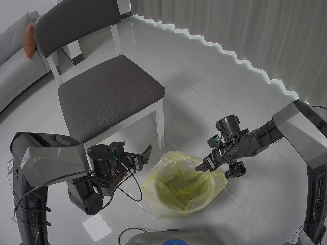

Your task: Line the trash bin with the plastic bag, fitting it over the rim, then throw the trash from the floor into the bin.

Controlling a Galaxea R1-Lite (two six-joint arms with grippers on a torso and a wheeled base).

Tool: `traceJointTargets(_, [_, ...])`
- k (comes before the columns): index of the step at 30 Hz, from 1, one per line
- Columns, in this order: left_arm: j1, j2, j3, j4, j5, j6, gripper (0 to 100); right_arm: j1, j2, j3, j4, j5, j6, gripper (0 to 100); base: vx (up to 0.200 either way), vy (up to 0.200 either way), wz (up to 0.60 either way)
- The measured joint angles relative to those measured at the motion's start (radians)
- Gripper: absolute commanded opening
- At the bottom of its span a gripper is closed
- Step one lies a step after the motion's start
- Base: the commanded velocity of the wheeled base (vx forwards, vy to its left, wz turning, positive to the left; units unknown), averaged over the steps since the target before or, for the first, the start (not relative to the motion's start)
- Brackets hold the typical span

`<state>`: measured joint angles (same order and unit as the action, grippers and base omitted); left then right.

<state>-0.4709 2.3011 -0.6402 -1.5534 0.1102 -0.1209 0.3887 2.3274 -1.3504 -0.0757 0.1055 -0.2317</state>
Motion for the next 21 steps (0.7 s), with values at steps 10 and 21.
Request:
traceJointTargets(10, [0.003,0.014,-0.003,0.000,0.000,0.000,100,-0.054,0.069,-0.061,0.006,-0.001,-0.025,100,0.000,0.000,0.00])
traceJointTargets(21, [0.003,0.024,-0.003,0.000,0.000,0.000,100,-0.106,0.104,-0.097,0.009,-0.001,-0.037,100,0.000,0.000,0.00])
